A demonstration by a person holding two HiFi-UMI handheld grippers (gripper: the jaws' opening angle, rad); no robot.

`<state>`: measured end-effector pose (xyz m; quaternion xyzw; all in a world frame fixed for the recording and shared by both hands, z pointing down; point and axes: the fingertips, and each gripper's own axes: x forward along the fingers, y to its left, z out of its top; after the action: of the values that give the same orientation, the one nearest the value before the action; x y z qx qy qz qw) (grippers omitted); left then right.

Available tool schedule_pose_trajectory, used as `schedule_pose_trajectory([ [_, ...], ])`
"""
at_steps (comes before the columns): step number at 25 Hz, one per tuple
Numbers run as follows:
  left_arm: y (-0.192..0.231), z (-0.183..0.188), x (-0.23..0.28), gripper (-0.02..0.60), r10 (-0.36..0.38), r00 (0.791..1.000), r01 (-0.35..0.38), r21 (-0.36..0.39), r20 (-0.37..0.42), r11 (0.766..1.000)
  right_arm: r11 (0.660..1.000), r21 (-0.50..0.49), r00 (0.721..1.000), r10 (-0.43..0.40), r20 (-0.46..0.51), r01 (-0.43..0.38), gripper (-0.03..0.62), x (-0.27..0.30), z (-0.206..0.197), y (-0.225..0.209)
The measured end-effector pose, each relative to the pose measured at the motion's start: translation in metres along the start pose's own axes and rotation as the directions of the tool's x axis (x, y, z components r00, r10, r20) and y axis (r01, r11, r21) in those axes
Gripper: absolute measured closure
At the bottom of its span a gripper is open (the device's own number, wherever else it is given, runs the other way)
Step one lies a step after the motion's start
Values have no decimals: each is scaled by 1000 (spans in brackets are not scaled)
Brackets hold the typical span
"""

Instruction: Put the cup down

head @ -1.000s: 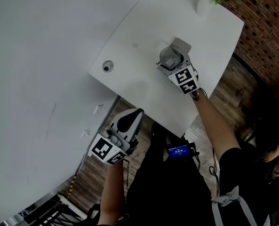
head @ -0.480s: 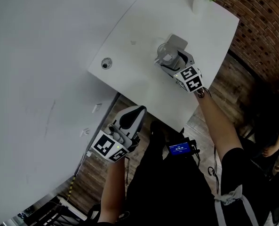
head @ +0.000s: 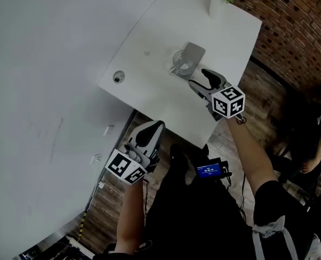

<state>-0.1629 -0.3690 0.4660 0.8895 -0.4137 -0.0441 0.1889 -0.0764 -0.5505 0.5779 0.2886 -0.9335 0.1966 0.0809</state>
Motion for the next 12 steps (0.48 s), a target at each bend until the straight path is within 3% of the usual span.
schedule_pose_trajectory([
  [5, -9, 7, 0, 574, -21, 999, 21, 2, 30, 1000, 991, 89, 990, 93, 102, -102, 533, -41, 34, 35],
  [7, -11, 12, 2, 573, -34, 999, 34, 13, 37, 999, 983, 111, 983, 129, 133, -144, 569, -53, 48, 48],
  [12, -19, 22, 9, 574, -81, 995, 79, 34, 50, 996, 966, 112, 960, 211, 183, -234, 579, -89, 78, 82],
])
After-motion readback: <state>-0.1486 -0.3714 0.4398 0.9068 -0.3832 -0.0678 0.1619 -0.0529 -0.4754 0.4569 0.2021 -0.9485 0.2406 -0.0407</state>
